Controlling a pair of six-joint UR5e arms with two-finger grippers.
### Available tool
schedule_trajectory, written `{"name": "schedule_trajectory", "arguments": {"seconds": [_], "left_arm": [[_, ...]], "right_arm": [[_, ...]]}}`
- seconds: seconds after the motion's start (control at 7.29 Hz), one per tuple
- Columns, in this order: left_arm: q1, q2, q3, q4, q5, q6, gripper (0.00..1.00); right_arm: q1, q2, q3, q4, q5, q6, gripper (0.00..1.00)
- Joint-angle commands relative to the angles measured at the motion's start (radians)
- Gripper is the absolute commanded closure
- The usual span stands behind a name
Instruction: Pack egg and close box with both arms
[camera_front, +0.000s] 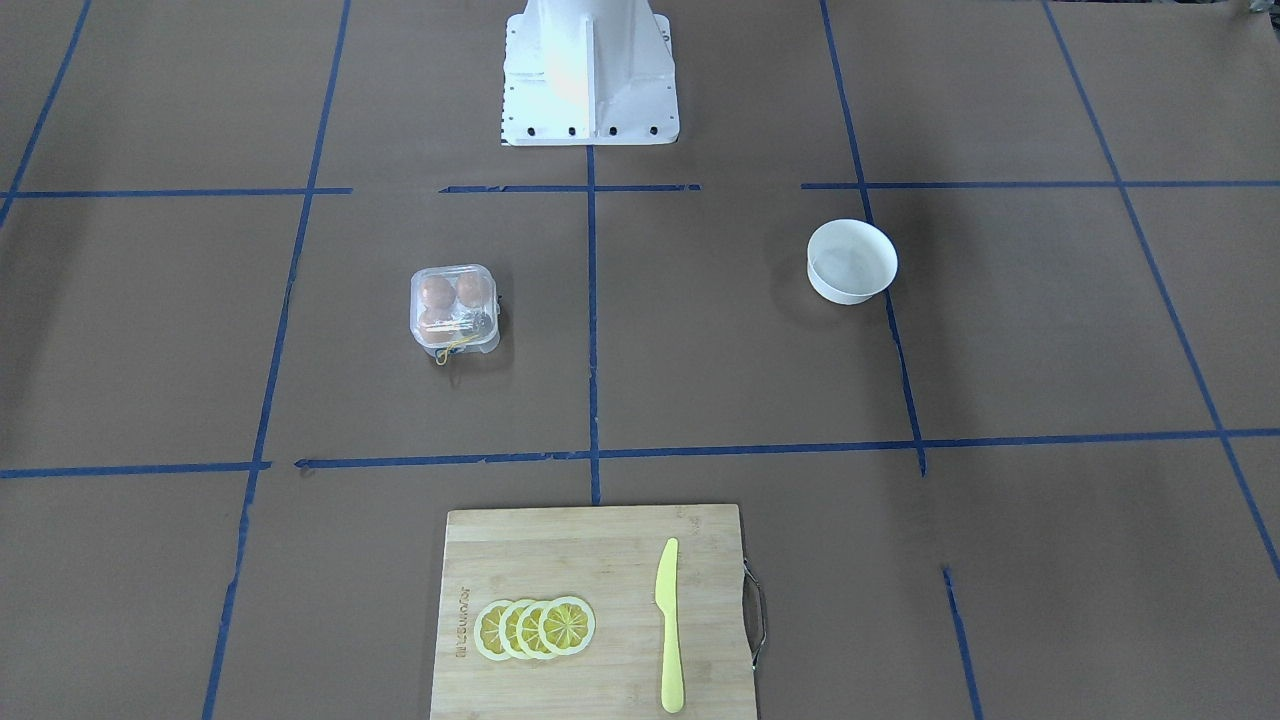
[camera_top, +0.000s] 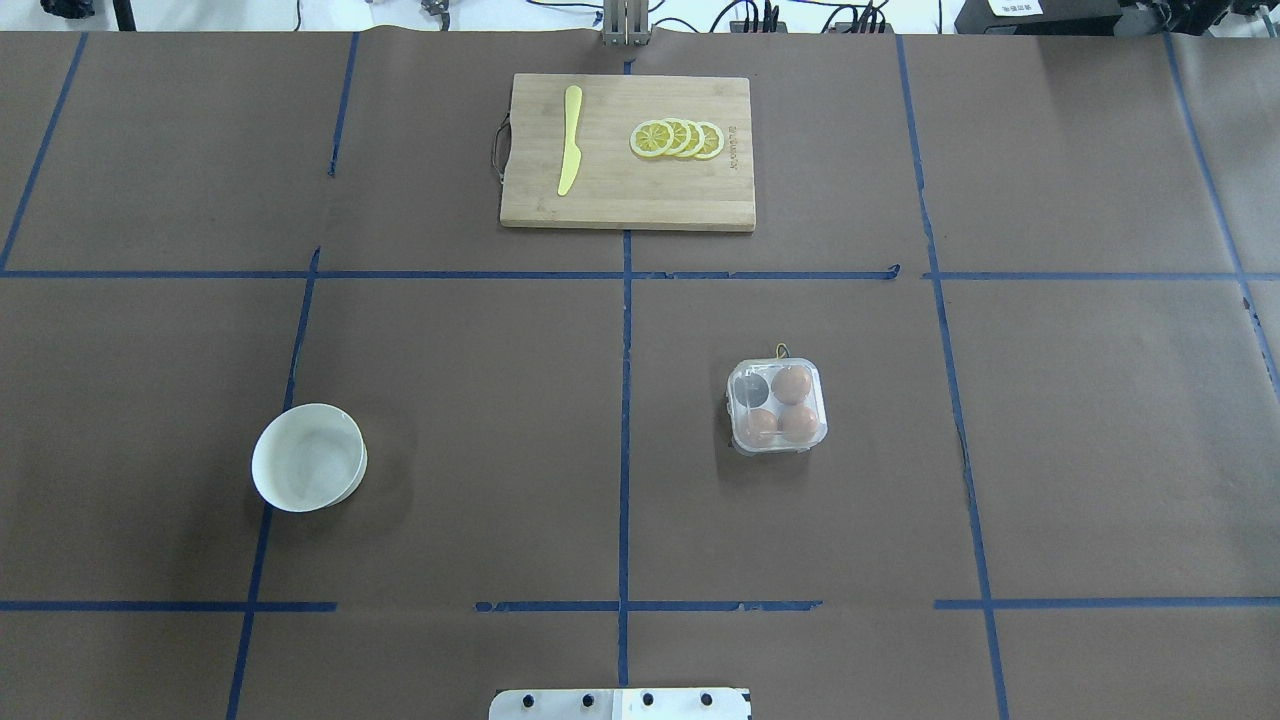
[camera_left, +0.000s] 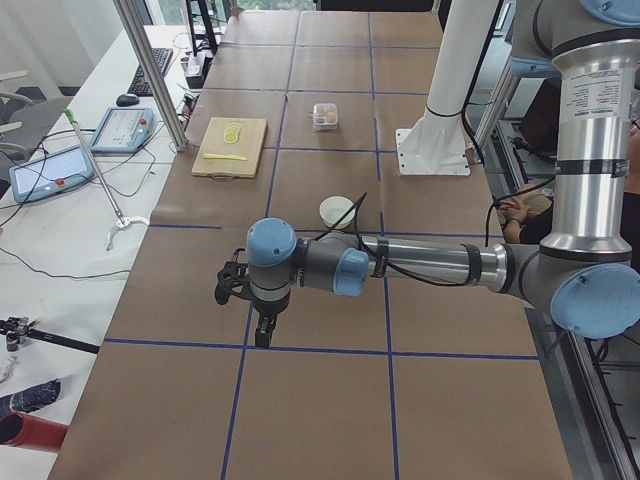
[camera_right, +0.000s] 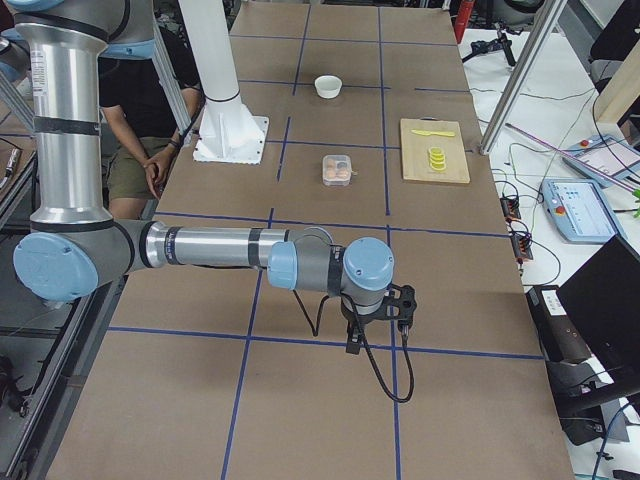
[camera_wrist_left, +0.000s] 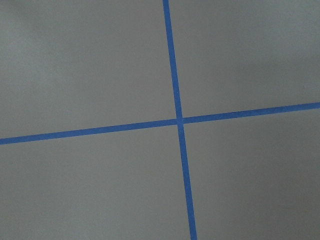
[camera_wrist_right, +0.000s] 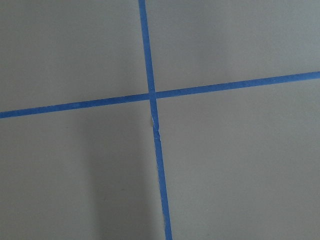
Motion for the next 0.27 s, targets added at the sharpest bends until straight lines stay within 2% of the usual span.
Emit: {"name": "schedule_trajectory", "arguments": {"seconds": [0.0, 0.14], "left_arm": [[0.000, -0.001, 0.000, 0.000, 0.000, 0.002, 0.00], [0.000, 0.001, 0.000, 0.000, 0.000, 0.003, 0.00]], "right_arm": [[0.000, -0.001, 0.001, 0.000, 0.001, 0.000, 0.00], [0.000, 0.001, 0.001, 0.000, 0.001, -0.002, 0.00]]}}
